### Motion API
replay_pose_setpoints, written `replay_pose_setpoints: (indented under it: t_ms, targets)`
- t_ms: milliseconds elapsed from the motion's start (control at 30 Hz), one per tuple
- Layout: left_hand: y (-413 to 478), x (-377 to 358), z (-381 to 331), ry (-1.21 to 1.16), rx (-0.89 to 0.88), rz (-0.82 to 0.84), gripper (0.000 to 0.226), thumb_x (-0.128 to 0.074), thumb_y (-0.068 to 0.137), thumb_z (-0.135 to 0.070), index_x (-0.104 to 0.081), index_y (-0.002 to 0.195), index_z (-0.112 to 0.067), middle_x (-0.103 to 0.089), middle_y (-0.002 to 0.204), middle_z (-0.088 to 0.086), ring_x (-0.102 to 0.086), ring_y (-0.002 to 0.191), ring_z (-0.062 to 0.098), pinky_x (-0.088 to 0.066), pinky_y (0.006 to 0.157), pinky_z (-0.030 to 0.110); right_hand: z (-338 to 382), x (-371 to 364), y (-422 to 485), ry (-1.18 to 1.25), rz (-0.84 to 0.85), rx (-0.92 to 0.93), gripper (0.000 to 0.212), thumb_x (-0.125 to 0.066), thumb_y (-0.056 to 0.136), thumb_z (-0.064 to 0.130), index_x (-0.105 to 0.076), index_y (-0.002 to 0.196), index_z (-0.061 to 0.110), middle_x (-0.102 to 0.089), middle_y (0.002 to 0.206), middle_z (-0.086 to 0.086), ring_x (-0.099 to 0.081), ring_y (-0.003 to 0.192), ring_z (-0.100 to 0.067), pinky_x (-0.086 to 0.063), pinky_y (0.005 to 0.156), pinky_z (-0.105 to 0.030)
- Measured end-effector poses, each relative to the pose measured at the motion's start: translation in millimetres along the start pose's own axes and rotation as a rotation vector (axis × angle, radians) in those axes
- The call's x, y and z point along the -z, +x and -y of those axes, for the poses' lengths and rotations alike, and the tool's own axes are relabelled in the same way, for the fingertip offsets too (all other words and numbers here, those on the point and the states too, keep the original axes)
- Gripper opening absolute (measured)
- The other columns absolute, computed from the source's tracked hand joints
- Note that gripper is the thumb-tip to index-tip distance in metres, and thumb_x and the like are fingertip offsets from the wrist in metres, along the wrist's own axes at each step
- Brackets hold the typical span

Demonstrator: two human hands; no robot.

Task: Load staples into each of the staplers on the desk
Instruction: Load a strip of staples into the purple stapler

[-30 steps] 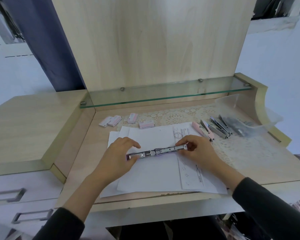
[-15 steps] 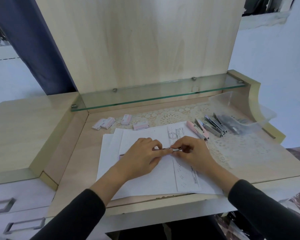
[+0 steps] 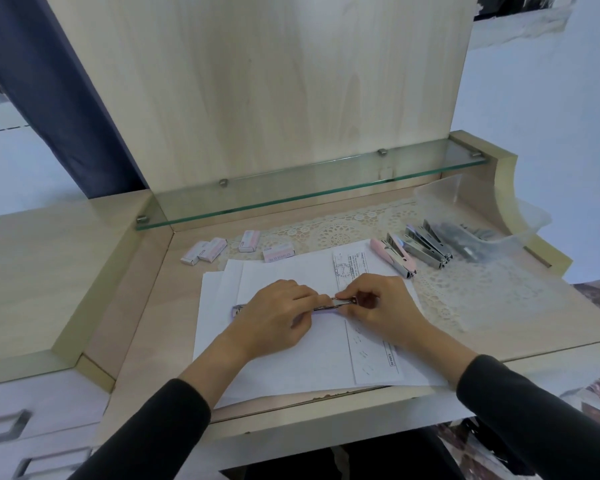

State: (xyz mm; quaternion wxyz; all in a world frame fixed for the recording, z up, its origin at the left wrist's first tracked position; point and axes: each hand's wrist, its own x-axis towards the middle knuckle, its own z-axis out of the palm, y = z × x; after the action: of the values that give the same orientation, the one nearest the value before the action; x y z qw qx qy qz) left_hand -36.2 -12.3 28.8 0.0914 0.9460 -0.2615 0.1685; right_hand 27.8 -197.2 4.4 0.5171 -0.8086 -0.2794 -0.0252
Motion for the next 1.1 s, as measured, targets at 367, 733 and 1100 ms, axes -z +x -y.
replay_pose_setpoints:
  t_ms: [367, 733, 1100]
  targets:
    - [0, 5, 2, -0.094, 0.014, -0.035, 0.023, -0.046, 0.083, -0.016, -0.066, 0.093, -0.010, -0.067, 0.076, 0.001, -0.057, 0.062, 0.015, -0.054, 0.063, 0.028, 2, 1, 0, -0.017, 0.019, -0.054, 0.015, -0.079, 0.064, 0.008, -0.072, 0.077, 0.010, -0.059, 0.062, 0.007, -0.051, 0.056, -0.002, -0.038, 0.054, -0.010]
    - [-1, -1, -8, -0.234, 0.235, -0.272, 0.017, -0.058, 0.077, -0.029, -0.062, 0.093, -0.026, -0.069, 0.071, -0.004, -0.061, 0.065, 0.006, -0.054, 0.061, 0.023, 6, 3, -1, -0.018, 0.021, -0.062, 0.013, -0.078, 0.064, 0.007, -0.071, 0.076, 0.010, -0.069, 0.075, -0.012, -0.056, 0.065, -0.021, -0.042, 0.059, -0.021]
    - [-24, 0, 0, -0.207, 0.459, -0.252, 0.038, -0.069, 0.077, -0.036, -0.063, 0.111, -0.019, -0.062, 0.102, -0.014, -0.058, 0.090, -0.001, -0.043, 0.085, 0.015, 4, 5, -1, -0.019, 0.023, -0.089, 0.013, -0.076, 0.067, 0.009, -0.071, 0.077, 0.014, -0.065, 0.068, -0.003, -0.051, 0.057, -0.004, -0.038, 0.054, -0.007]
